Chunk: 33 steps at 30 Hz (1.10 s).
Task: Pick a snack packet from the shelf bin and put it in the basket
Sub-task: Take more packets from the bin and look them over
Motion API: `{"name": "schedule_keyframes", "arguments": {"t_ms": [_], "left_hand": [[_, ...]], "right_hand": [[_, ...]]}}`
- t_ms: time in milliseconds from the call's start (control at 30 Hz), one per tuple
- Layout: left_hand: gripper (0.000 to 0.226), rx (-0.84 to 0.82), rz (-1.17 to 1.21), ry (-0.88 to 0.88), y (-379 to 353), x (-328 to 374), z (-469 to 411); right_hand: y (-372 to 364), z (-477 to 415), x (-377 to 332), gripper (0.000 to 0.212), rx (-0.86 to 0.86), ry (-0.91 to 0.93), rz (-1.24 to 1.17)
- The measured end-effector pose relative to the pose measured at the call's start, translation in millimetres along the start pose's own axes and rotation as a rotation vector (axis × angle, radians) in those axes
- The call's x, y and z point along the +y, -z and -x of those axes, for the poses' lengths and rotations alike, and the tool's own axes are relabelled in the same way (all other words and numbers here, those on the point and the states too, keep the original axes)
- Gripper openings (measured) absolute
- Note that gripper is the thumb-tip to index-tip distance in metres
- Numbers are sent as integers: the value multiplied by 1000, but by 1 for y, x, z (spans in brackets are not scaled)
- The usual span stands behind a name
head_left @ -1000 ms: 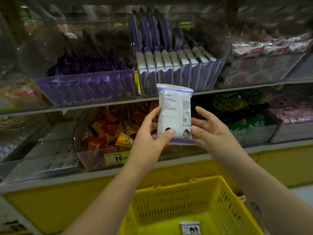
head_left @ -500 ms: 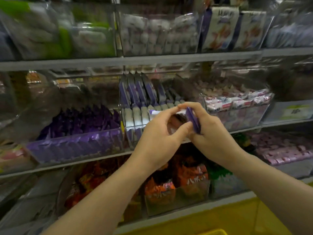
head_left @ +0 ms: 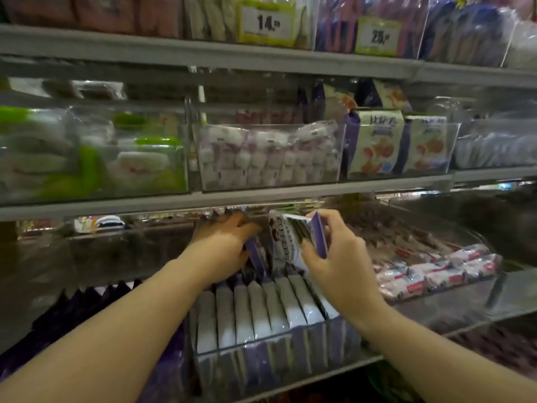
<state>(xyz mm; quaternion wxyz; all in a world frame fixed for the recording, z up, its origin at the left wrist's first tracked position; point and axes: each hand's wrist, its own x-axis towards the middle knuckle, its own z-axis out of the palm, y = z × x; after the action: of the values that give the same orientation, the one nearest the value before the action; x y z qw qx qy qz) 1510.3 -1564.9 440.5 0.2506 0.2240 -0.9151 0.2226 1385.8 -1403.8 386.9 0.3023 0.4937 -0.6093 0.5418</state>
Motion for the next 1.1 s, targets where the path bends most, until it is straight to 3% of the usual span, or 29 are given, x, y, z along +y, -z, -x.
{"name": "schedule_keyframes", "arguments": {"t_ms": [167,400,567,800,1100], "left_hand": [[53,-30,44,-72,-11,-17,-27],[56,169,-49,-207,-35,-20,-33],[54,217,-163,-168,-40,-20,-32],[44,280,-77,-127,-36,-16,-32],[37,242,-49,-113,-36,-14,-28]], "right_hand": [[-38,-16,9,38,11,36,52],[-74,-37,22,44,-300,-74,42],[-68,-53,32,41,-481,-14,327],[-82,-77,49,42,-601,12,327],[-89,-79,46,37,-672,169,466]]}}
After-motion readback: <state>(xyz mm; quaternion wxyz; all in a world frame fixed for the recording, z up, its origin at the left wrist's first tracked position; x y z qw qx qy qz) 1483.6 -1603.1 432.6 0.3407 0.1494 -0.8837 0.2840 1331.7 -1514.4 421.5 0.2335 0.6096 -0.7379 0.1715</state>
